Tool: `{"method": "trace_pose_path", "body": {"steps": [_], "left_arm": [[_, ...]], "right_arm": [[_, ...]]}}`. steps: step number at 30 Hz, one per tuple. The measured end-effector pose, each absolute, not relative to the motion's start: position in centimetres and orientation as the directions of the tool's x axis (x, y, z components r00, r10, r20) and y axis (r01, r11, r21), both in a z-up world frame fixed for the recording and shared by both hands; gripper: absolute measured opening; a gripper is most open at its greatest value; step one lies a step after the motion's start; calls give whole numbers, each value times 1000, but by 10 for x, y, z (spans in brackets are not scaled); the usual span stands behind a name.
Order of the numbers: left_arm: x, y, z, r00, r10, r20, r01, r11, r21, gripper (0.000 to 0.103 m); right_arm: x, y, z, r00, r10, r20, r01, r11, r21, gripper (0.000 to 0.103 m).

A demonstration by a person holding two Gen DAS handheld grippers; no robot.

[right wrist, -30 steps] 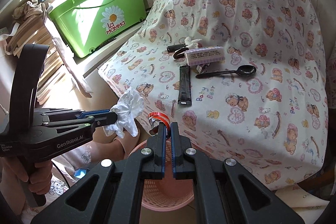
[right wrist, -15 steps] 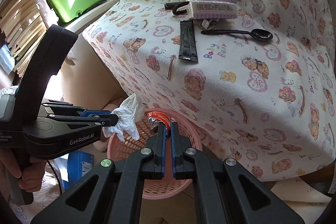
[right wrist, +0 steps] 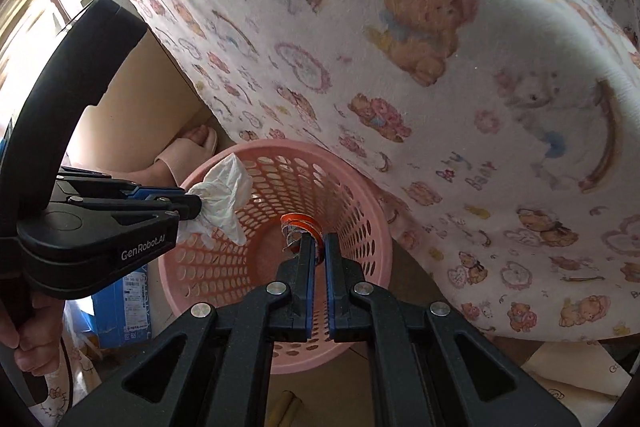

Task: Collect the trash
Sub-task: 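Carry both items over the pink wastebasket and open both grippers, then move both tools back up to the chair toward the tissue pack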

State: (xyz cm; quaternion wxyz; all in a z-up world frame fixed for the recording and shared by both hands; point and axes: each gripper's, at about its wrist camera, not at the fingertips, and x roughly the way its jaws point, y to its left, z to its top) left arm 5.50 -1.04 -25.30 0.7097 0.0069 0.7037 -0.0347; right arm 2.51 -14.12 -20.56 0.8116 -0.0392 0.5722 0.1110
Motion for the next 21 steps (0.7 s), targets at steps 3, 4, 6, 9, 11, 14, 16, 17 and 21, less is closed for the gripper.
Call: {"method": "trace_pose_path", "body": {"steps": [3,4,6,9,11,14,16,17,21], "left_arm": [[54,-6,-267,-41,-73,-996,34,997,-74,9],[54,-6,-270,-45,-66,-997,34,997,-67,9],[53,-8,-272,-38,-38,-999,45,998,-40,9],[52,-7,-270,-32,-39,-999,48,998,-41,10],[52,-5,-269,-32,-43,-999,43,998,-44,13],[52,-2,-267,-29,-21,-999,30,999,-22,27],[53,2,-265,-18,-17,-1000,20,1000,-17,40],[53,2,-263,-15,-16,-1000,16,1000,-16,41],[55,5,-256,8,-6,-1000,12,1000,-6,49]], "right_arm": [[26,-141,-220,296,117,-948,-221,974,51,5],[27,-138,-223,288,110,-951,-221,974,45,5],[26,-138,-228,277,101,-956,-225,974,37,5],[27,-134,-233,275,97,-957,-233,972,32,5],[26,-134,-234,274,99,-957,-237,971,32,5],[26,-134,-236,272,93,-958,-238,971,27,5],[26,-133,-237,267,90,-959,-232,972,26,6],[26,-132,-238,266,89,-960,-229,973,27,7],[27,-134,-237,269,79,-960,-214,977,20,33]]}}
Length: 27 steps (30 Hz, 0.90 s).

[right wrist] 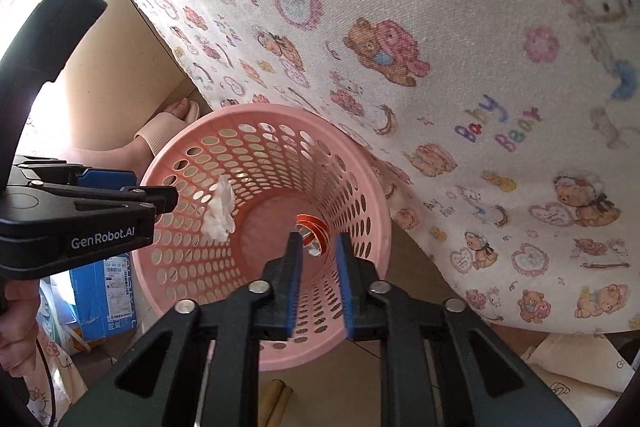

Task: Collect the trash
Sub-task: 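Move both tools back up to the chair toward the tissue pack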

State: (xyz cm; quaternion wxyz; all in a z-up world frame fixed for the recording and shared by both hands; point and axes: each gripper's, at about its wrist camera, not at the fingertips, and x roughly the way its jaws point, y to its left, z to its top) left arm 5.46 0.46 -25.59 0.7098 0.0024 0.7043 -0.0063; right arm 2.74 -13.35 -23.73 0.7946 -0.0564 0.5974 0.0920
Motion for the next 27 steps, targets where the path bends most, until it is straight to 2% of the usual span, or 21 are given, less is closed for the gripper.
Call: {"method": "trace_pose_path", "body": {"steps": [1,9,12,22,27], "left_arm": [[55,4,-253,19,1,-1000,15,1000,1,49],[52,1,-204,153,-2,-988,49,999,5,52],[48,4,-178,242,3,-970,50,999,16,55],[51,7,-99,438,1,-899,52,998,26,58],[54,1,-53,523,4,-852,78,996,53,58]], "right_arm": [[26,-136,-235,277,78,-958,-211,977,19,40],[24,-146,-213,326,82,-942,-172,985,26,51],[21,-148,-193,380,93,-920,-162,986,33,60],[1,-155,-123,541,128,-831,-173,984,39,61],[-16,-167,-82,605,166,-779,-149,984,95,64]]}}
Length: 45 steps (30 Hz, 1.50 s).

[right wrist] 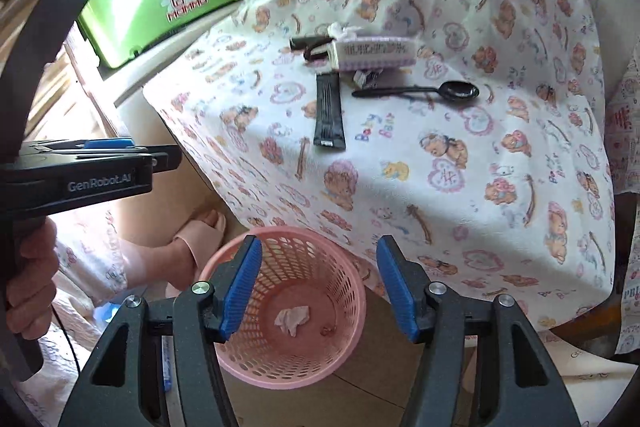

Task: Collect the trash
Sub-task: 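Move both tools back up to the chair toward the tissue pack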

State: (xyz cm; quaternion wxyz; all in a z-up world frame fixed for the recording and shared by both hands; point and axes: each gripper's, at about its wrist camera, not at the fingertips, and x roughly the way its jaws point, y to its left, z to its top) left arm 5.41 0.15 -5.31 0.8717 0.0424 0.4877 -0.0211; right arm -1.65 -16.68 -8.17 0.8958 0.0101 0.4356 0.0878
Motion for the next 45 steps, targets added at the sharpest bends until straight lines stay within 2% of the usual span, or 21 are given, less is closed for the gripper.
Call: {"method": "trace_pose_path", "body": {"steps": [4,8,10,14,16,18,23,27,29,40,41,42,45], "left_arm": [[61,8,-15,569,-83,-818,58,997,-60,58],[67,3,24,655,-69,-752,46,998,-51,57],[70,-1,41,713,-52,-699,43,999,-30,56],[79,-8,55,765,-17,-643,17,1000,-5,48],[82,-5,57,797,30,-603,-57,998,-26,44],[84,-2,55,826,68,-560,-118,992,-53,40],[99,-5,42,824,60,-564,-86,996,-20,33],[105,-18,25,815,57,-577,-2,995,96,23],[106,-24,16,808,30,-589,43,993,109,20],[115,-22,-6,785,7,-619,26,999,44,22],[117,-22,-7,783,7,-622,25,999,43,30],[118,-23,-10,780,10,-626,26,998,49,42],[119,-28,-16,774,16,-634,43,996,78,51]], "right_arm": [[-19,-175,-49,679,135,-722,-143,989,50,65],[-6,-192,-15,741,100,-664,-117,993,20,69],[3,-201,2,770,76,-634,-102,995,-4,69],[20,-217,30,808,41,-587,-79,996,-38,73],[25,-225,41,824,50,-564,-74,997,-20,78],[29,-231,47,837,49,-545,-64,998,-10,78],[37,-239,36,841,11,-541,-26,999,-20,78],[44,-249,15,831,-2,-557,7,1000,8,78],[50,-254,7,818,-12,-576,30,999,21,78],[66,-282,-18,785,-50,-618,99,994,45,78],[67,-284,-20,781,-51,-622,104,993,48,78],[67,-285,-21,778,-51,-626,107,993,52,78],[70,-287,-26,771,-51,-635,113,992,58,78]]}}
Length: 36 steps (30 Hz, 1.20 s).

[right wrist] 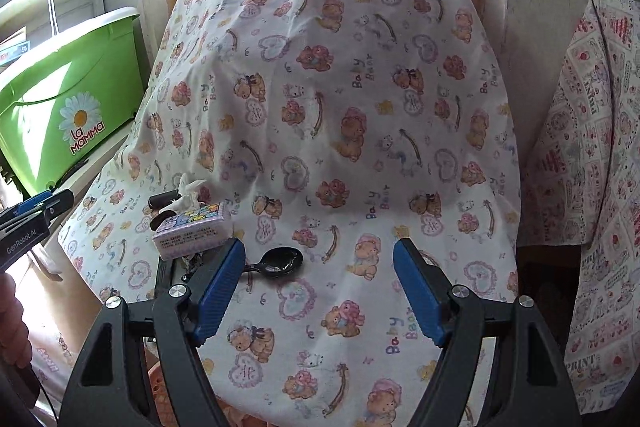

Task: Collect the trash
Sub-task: 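Move both tools back up to the chair toward the tissue pack, then close the left gripper on the pink-and-blue tissue pack and lift it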

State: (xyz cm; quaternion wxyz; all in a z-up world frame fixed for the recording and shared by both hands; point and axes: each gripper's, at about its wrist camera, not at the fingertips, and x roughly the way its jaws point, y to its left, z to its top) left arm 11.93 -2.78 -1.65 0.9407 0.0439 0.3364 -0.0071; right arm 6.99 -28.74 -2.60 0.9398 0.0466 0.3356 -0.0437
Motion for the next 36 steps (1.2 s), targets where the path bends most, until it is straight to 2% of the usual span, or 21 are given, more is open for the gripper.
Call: {"method": "trace_pose_path", "body": {"steps": [1,3,8,15,20,27,29,36], "left_arm": [[119,-29,-18,774,22,-633,43,995,87,54],[119,-33,-21,774,21,-632,52,994,97,68],[120,-40,-33,765,23,-643,76,989,126,83],[128,-52,-53,701,-50,-712,150,986,78,84],[124,-72,-48,707,-105,-700,198,979,53,84],[133,-108,-37,704,-173,-689,224,975,-16,97],[138,-123,-36,705,-172,-688,227,974,-12,102],[155,-156,-53,711,-121,-693,206,978,41,101]], "right_arm": [[71,-287,-27,769,-52,-638,113,992,56,78],[72,-286,-30,764,-54,-643,111,993,49,78],[73,-283,-33,757,-44,-652,101,994,50,78],[77,-281,-35,749,-37,-661,100,993,58,78],[79,-284,-33,750,-49,-660,115,992,56,78],[88,-301,-39,714,-63,-697,148,987,62,79],[88,-308,-41,708,-61,-704,165,983,80,79],[78,-333,-34,719,-80,-690,230,965,127,79]]}}
